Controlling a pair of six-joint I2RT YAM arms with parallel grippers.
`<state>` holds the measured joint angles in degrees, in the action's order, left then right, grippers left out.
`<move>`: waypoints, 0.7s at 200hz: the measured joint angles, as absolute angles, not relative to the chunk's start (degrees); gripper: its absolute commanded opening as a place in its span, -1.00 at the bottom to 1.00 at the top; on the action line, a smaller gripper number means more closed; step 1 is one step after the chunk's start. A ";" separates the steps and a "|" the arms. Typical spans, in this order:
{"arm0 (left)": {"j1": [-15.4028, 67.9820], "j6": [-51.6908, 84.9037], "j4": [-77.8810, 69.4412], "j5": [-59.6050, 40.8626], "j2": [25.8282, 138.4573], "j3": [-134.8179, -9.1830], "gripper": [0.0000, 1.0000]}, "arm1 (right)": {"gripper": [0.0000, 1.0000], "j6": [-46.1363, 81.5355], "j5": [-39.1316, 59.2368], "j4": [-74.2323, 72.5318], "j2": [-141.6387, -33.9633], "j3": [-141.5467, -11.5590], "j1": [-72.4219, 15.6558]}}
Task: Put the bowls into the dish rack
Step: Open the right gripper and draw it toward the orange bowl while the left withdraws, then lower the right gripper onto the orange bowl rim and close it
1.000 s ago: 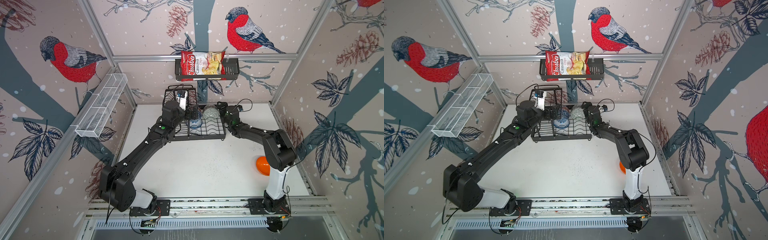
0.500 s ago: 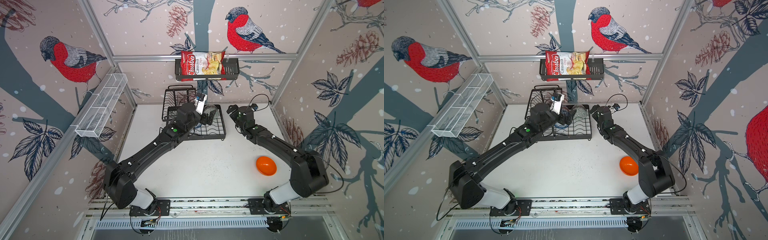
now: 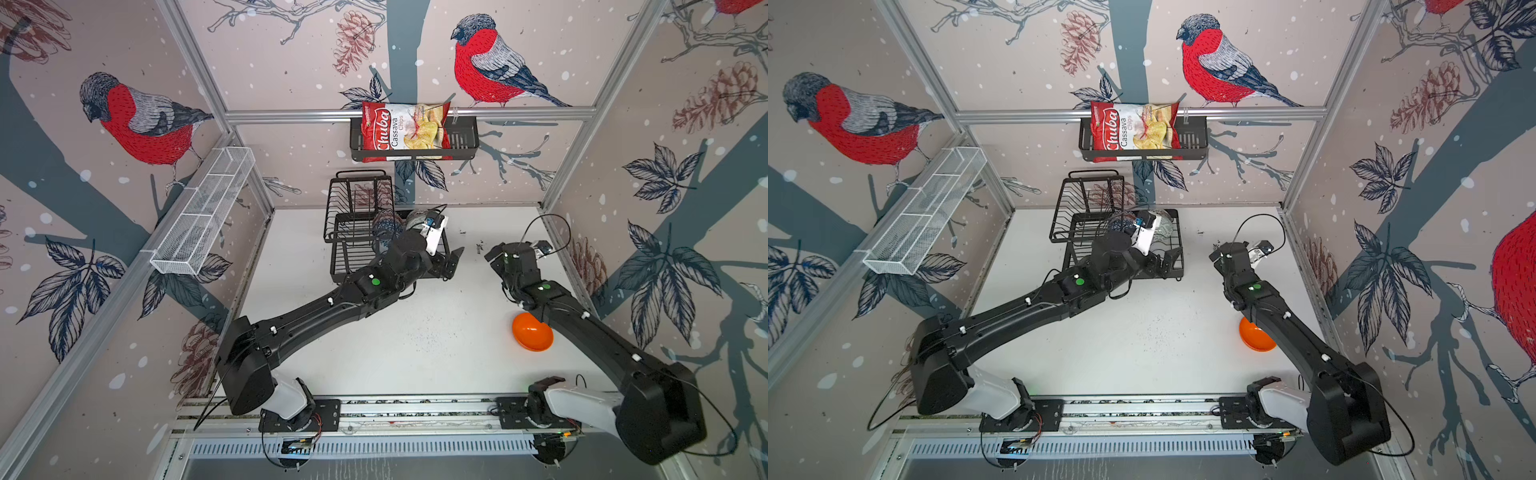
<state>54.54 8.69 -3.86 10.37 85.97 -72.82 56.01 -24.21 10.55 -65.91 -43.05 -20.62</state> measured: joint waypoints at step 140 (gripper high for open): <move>60.47 13.54 -5.91 11.75 88.95 -67.88 0.96 | 0.99 63.40 -23.44 25.78 -56.73 -31.03 -14.85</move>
